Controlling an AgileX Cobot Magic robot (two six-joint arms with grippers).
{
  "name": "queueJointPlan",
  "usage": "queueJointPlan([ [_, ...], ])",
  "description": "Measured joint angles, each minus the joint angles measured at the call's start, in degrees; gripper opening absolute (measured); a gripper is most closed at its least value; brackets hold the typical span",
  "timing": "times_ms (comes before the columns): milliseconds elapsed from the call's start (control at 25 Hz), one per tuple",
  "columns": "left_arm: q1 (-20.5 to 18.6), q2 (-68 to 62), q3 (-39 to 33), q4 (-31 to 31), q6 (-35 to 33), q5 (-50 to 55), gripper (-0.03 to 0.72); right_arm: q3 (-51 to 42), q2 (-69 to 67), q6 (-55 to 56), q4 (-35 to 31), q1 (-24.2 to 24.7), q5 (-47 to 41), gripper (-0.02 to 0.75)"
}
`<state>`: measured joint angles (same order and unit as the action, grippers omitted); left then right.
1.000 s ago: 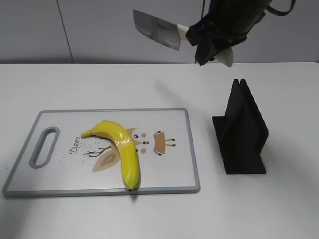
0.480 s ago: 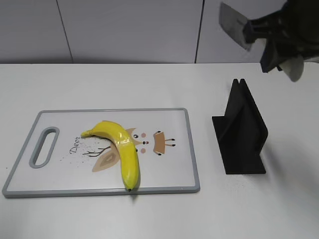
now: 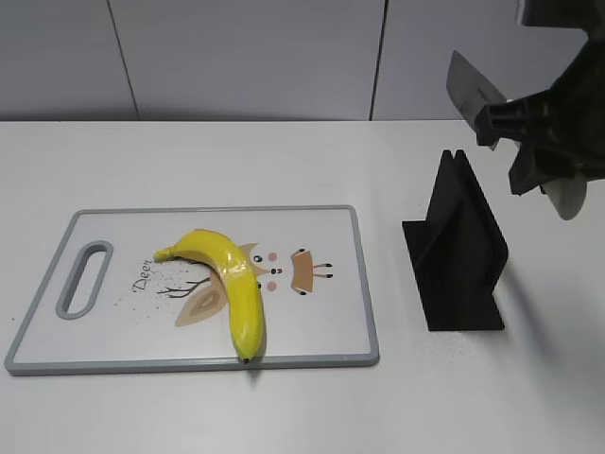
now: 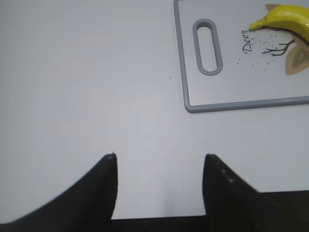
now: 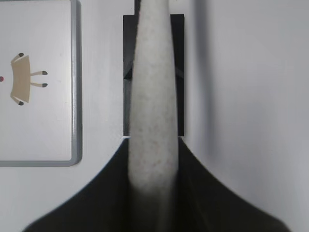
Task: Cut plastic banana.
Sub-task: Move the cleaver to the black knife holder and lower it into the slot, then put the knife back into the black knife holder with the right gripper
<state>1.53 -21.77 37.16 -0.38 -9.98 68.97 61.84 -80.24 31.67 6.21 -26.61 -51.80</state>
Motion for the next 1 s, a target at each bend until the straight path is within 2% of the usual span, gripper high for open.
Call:
queueJointPlan([
  [400, 0.0, 21.5, -7.3, -2.8, 1.7, -2.4, 0.542, -5.3, -0.2, 0.1, -0.5, 0.0, 2.7, 0.190],
  [600, 0.0, 22.1, -8.9, -2.9, 1.8, -6.2, 0.542, -7.6, -0.2, 0.1, -0.9, 0.0, 5.5, 0.190],
  [1000, 0.0, 22.1, -9.0, -2.9, 1.8, -6.9, 0.542, -9.3, -2.2, 0.0, -1.7, 0.0, 7.6, 0.190],
])
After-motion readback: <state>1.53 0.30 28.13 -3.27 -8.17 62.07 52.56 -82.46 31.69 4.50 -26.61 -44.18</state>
